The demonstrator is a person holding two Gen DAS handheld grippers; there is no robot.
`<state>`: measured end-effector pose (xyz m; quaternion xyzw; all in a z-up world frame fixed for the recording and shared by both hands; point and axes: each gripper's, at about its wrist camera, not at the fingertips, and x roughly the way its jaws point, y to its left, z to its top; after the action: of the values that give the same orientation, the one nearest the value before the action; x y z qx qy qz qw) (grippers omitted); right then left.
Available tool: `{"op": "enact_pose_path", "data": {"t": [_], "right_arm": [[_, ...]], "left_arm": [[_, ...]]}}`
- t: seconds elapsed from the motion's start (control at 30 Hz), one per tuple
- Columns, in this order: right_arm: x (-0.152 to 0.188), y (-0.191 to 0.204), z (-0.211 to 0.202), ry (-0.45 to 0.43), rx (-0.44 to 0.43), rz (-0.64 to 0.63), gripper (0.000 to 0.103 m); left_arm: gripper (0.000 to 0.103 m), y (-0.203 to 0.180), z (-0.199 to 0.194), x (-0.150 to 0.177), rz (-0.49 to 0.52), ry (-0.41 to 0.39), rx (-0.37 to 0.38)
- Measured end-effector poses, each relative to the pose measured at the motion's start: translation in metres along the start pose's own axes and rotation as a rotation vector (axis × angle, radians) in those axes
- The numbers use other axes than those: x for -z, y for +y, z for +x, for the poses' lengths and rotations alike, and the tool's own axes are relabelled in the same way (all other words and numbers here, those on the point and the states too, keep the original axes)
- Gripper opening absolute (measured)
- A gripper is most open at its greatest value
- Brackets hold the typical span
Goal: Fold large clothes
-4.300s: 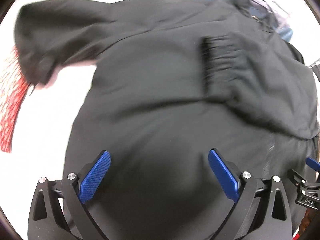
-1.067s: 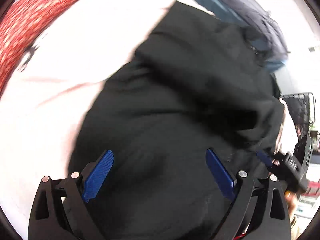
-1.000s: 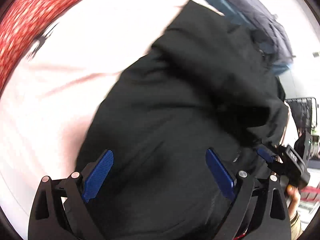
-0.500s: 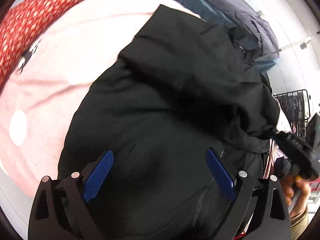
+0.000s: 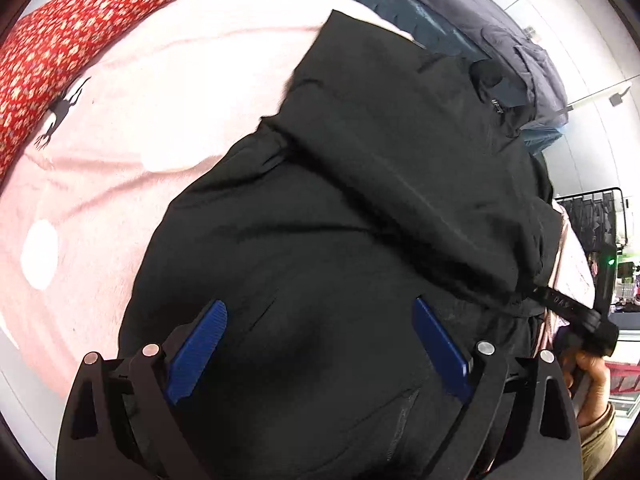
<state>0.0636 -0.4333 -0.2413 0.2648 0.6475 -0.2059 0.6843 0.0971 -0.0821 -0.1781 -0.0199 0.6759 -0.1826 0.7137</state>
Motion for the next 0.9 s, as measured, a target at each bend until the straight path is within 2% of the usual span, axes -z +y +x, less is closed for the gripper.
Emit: {"op": "enact_pose_path", "data": {"t": [0.03, 0.13, 0.27, 0.43, 0.5, 0.57, 0.67, 0.8, 0.9], "right_arm": [[0.002, -0.002, 0.005, 0.012, 0.005, 0.019, 0.069], [0.011, -0.013, 0.013, 0.022, -0.026, 0.074, 0.07], [0.012, -0.026, 0.003, 0.01, -0.06, 0.126, 0.073], [0.016, -0.042, -0.026, -0.058, -0.078, 0.188, 0.073], [0.013, -0.041, -0.042, -0.111, -0.079, 0.196, 0.073], [0.016, -0.024, -0.058, -0.156, -0.076, 0.162, 0.073], [0.007, 0.007, -0.068, -0.19, -0.085, 0.055, 0.074], [0.015, 0.054, -0.048, -0.156, -0.076, -0.11, 0.075], [0.008, 0.07, -0.015, -0.088, -0.043, -0.155, 0.075]], "left_arm": [[0.091, 0.002, 0.001, 0.001, -0.003, 0.0, -0.009], [0.091, 0.008, 0.003, 0.002, -0.019, -0.001, -0.032], [0.091, 0.017, -0.002, -0.004, -0.04, -0.022, -0.056], [0.091, 0.017, -0.022, -0.025, -0.043, -0.119, -0.07], [0.091, 0.012, -0.026, -0.033, -0.037, -0.142, -0.064], [0.091, 0.002, -0.026, -0.039, -0.018, -0.154, -0.046], [0.091, -0.031, -0.019, -0.046, 0.068, -0.163, -0.029], [0.092, -0.081, 0.007, -0.049, 0.222, -0.13, -0.016], [0.092, -0.1, 0.033, -0.053, 0.288, -0.1, -0.058]]}}
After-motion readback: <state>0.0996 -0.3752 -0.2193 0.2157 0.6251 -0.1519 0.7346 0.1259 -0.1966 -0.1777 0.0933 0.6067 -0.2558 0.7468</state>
